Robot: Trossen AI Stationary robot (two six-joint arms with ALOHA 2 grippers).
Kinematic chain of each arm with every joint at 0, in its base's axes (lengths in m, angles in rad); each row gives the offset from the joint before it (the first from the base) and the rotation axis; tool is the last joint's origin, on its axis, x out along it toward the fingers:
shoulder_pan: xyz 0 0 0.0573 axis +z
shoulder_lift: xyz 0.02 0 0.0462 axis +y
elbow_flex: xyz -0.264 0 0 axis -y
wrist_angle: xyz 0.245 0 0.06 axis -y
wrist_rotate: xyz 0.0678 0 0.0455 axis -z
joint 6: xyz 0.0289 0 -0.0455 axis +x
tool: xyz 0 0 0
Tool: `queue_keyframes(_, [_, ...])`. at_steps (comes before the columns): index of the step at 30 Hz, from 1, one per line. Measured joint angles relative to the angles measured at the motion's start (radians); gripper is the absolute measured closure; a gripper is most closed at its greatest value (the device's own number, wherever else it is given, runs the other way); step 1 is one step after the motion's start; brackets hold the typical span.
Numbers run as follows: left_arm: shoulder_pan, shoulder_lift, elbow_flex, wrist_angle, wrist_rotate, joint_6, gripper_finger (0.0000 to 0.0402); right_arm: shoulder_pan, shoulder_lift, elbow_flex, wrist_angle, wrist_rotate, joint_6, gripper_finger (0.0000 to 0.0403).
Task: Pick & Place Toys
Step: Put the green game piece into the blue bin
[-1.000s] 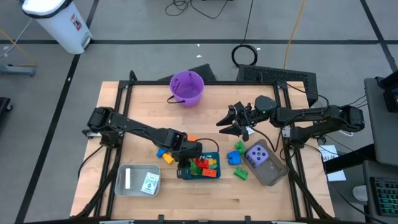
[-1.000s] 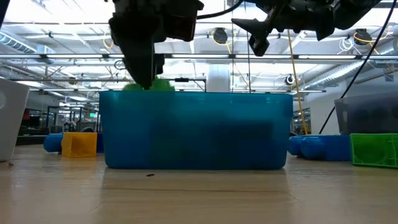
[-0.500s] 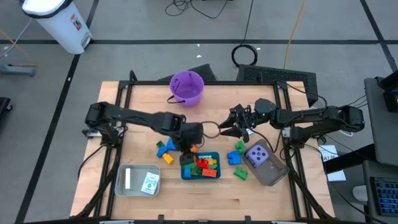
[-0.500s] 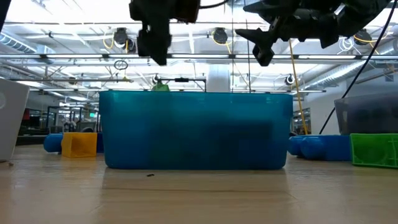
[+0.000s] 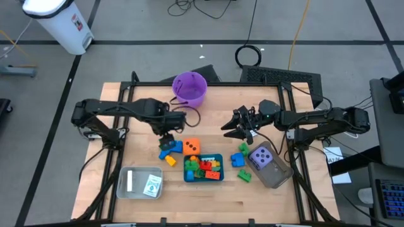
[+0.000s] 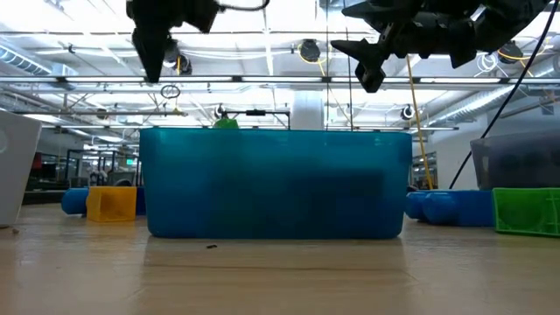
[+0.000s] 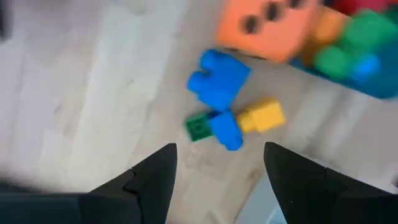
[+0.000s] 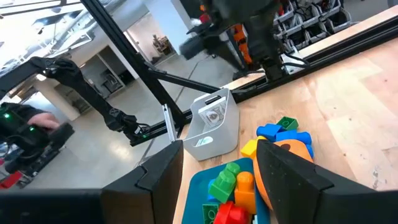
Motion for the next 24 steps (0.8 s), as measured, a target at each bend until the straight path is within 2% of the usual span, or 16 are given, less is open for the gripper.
queue_keyframes(3, [0.035, -0.004, -0.034, -0.001, -0.033, -0.135, 0.0156, 0.0, 0.0, 0.0, 0.0, 0.003, -0.007, 0.0206])
queue_keyframes(6, [0.069, -0.002, -0.102, 0.01, -0.012, -0.236, 0.0156, 0.0, 0.0, 0.0, 0.0, 0.005, -0.008, 0.0206])
queue_keyframes(14, [0.097, -0.001, -0.354, 0.133, 0.017, -0.3, 0.0156, -0.001, 0.0, 0.0, 0.0, 0.007, -0.008, 0.0206])
queue_keyframes(17, [0.095, -0.001, -0.431, 0.216, 0.057, -0.312, 0.0156, 0.0, 0.0, 0.0, -0.006, 0.038, -0.008, 0.0206])
queue_keyframes(21, [0.096, -0.001, -0.507, 0.311, 0.115, -0.348, 0.0156, -0.002, 0.0, 0.0, -0.008, 0.061, -0.025, 0.0206])
queue_keyframes(24, [0.095, -0.001, -0.538, 0.324, 0.106, -0.366, 0.0156, -0.002, 0.0, 0.0, -0.009, 0.062, -0.038, 0.0206])
